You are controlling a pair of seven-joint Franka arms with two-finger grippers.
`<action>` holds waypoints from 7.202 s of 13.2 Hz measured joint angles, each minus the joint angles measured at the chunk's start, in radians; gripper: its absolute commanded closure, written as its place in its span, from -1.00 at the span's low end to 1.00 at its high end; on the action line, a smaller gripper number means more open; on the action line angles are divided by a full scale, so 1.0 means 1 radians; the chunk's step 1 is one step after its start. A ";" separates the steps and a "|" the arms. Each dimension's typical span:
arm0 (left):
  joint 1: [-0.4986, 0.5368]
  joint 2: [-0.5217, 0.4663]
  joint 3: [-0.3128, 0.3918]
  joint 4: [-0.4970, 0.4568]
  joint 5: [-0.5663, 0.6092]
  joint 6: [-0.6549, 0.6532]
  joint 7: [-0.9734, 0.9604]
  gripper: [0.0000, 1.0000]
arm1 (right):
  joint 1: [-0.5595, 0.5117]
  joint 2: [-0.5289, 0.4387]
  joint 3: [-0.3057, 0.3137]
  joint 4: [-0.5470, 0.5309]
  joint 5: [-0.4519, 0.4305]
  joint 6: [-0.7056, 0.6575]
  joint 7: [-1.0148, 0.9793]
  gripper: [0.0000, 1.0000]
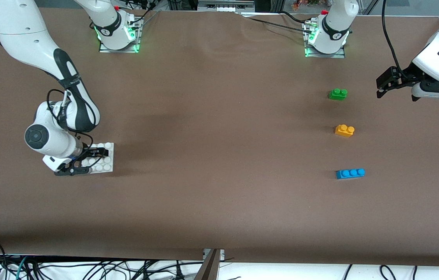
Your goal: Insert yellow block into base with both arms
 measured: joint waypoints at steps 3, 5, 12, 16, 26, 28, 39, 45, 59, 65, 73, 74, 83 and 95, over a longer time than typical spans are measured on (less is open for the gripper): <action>0.000 0.000 0.000 0.000 0.000 0.000 0.000 -1.00 | 0.068 0.005 0.004 0.000 0.002 0.008 0.094 -1.00; 0.000 0.000 0.000 0.000 0.000 0.000 0.000 -1.00 | 0.098 0.006 0.004 0.001 0.008 0.011 0.133 -1.00; 0.000 0.000 0.000 0.000 0.000 0.000 0.000 -1.00 | 0.242 0.025 0.008 0.032 0.010 0.021 0.313 -1.00; 0.000 0.000 0.000 0.000 0.000 0.000 0.000 -1.00 | 0.354 0.050 0.013 0.075 0.013 0.025 0.414 -1.00; 0.000 0.000 0.000 0.000 0.000 0.000 0.000 -1.00 | 0.556 0.135 0.016 0.216 0.016 0.026 0.658 -1.00; 0.000 0.000 0.000 0.000 0.000 0.000 0.000 -1.00 | 0.584 0.155 0.017 0.248 0.016 0.026 0.698 -1.00; 0.000 0.000 0.000 0.000 0.000 0.000 0.000 -1.00 | 0.713 0.225 0.017 0.366 0.017 0.029 0.851 -1.00; 0.003 0.012 0.004 0.000 0.000 0.000 0.000 -1.00 | 0.719 0.227 0.015 0.399 0.017 0.022 0.853 -1.00; 0.018 0.150 0.026 -0.001 0.000 0.000 0.000 -1.00 | 0.550 -0.061 -0.241 0.530 0.017 -0.426 0.508 -1.00; 0.028 0.288 0.027 -0.102 0.002 0.139 0.065 -1.00 | 0.486 -0.135 -0.341 0.530 0.018 -0.550 0.387 -1.00; 0.091 0.298 0.027 -0.470 0.001 0.552 0.193 -1.00 | 0.109 -0.312 -0.149 0.519 0.018 -0.730 0.179 -1.00; 0.098 0.300 0.027 -0.491 0.001 0.564 0.203 -1.00 | 0.065 -0.323 -0.132 0.509 0.018 -0.732 0.115 -1.00; 0.098 0.403 0.018 -0.565 0.001 0.794 0.227 -1.00 | -0.044 -0.469 -0.103 0.359 0.021 -0.804 0.031 -1.00; 0.098 0.418 0.019 -0.565 0.001 0.811 0.238 1.00 | -0.076 -0.507 -0.075 0.360 0.021 -0.805 0.029 -1.00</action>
